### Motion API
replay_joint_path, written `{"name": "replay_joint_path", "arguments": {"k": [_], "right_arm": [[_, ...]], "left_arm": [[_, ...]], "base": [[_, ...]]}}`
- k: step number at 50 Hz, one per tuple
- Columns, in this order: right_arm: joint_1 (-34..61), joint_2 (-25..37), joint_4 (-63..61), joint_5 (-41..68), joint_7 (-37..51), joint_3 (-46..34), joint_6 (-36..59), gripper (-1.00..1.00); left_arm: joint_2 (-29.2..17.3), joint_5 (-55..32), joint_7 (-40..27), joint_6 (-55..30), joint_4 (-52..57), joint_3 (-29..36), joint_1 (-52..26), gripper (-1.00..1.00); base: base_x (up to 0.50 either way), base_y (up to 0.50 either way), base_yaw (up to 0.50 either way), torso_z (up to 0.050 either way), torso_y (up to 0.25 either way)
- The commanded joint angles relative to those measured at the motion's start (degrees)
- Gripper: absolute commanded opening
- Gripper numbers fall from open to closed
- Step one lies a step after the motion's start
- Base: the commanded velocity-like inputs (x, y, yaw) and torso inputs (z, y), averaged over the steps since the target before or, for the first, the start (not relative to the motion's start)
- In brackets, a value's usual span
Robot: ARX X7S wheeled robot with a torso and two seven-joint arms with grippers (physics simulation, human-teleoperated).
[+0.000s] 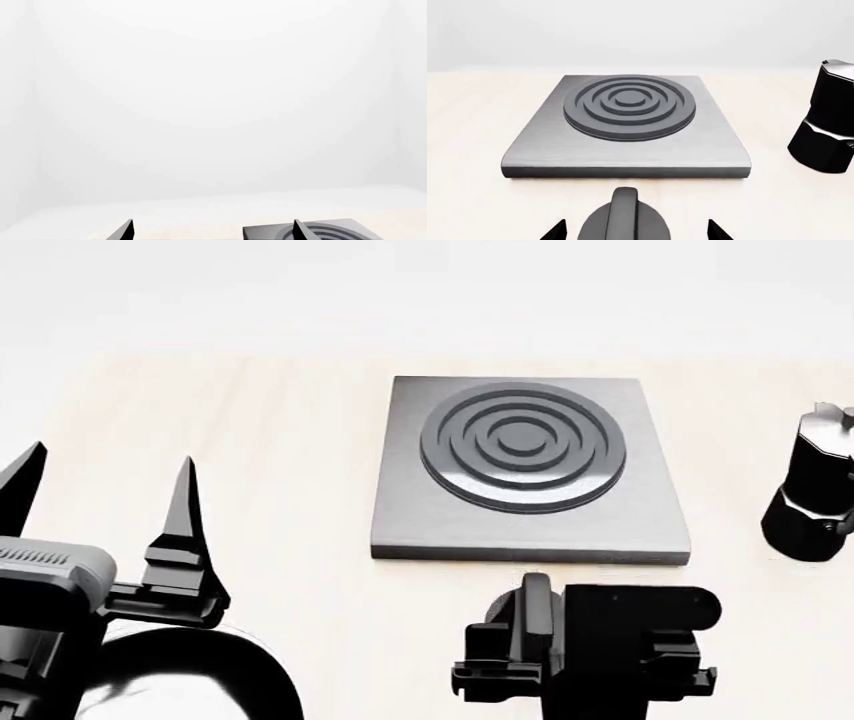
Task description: Turn on the stove.
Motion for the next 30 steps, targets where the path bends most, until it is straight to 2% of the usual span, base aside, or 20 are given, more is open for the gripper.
{"name": "replay_joint_path", "arguments": {"k": [1,30], "right_arm": [[0.5,-0.2,3.3,-0.1,-0.2,-0.4,-1.2,1.00],[1.9,-0.6,11.4,0.0,-1.3,-1.6,-4.4,1.00]], "left_arm": [[-0.2,-0.2,-0.2,0.2,-0.3,0.1,-0.1,1.00],[-0.7,-0.9,-0.9,0.3,-0.4,0.4,-0.3,1.00]], "base": [[0.00,0.00,0.00,0.000,0.000],[0.00,0.00,0.00,0.000,0.000]]}}
